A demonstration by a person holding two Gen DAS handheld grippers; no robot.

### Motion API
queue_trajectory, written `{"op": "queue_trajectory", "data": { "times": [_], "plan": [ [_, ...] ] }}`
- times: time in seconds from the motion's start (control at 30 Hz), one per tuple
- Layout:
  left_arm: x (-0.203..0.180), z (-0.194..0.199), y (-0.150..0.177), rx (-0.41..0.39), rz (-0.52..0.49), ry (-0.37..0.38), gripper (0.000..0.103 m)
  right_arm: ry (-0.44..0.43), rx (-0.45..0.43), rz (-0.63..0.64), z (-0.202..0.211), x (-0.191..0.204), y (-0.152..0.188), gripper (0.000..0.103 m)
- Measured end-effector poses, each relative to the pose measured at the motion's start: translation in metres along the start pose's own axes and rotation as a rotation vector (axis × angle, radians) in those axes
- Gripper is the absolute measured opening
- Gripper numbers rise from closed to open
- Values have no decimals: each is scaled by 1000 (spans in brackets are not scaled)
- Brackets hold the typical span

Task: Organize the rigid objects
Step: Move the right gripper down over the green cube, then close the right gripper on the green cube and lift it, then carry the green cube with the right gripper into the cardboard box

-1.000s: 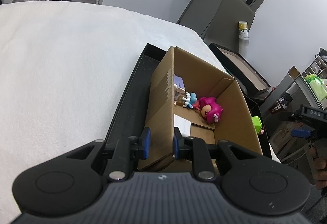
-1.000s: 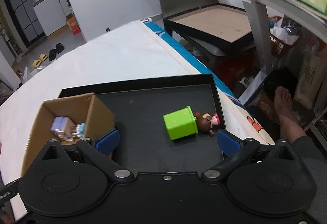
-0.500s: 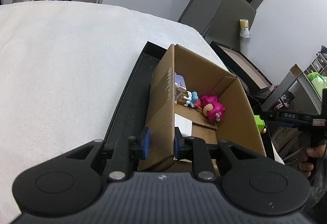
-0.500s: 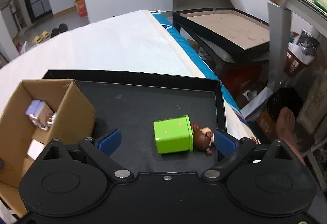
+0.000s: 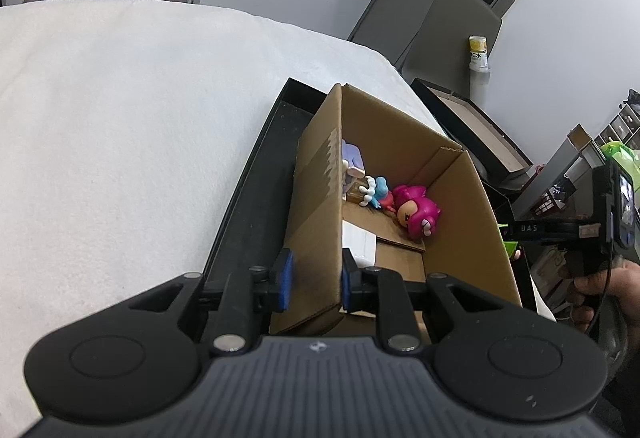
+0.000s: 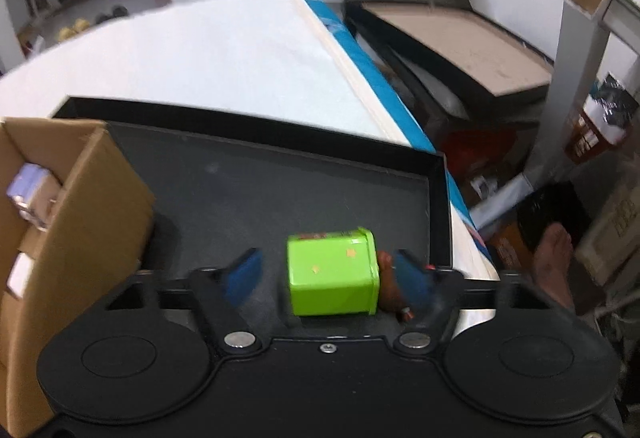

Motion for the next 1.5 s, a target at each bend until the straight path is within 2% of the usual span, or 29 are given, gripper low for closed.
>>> {"op": "queue_trajectory", "data": {
  "times": [0.07, 0.17, 0.37, 0.53, 1.0, 1.5],
  "plan": [
    [0, 0, 0, 0, -4, 1, 21, 9, 34, -25, -3, -1, -1, 49],
    [0, -1, 0, 3, -1, 1, 21, -50, 56, -113, 3, -3, -5, 49],
    [0, -2, -1, 5, -1, 1, 21, -62, 48, -172, 23, -4, -16, 49],
    [0, -2, 0, 5, -1, 1, 21, -49, 18, -99, 40, 4, -27, 49],
    [-1, -2, 0, 5, -3, 1, 21, -157, -69, 8, 94, 51, -63, 49],
    [5, -2, 3, 3, 37, 25, 22, -218, -47, 45, 116, 107, -72, 49]
  ]
}}
Point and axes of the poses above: each gripper's, at about its wrist camera, not at the fingertips, and z roughly against the way its jaws point, x to its left, y to its underside, the point moved 5 cm from there along -z, roughly the way its jaws point, and after that the axes turned 9 degrees about -x, right-handed, at the moved point
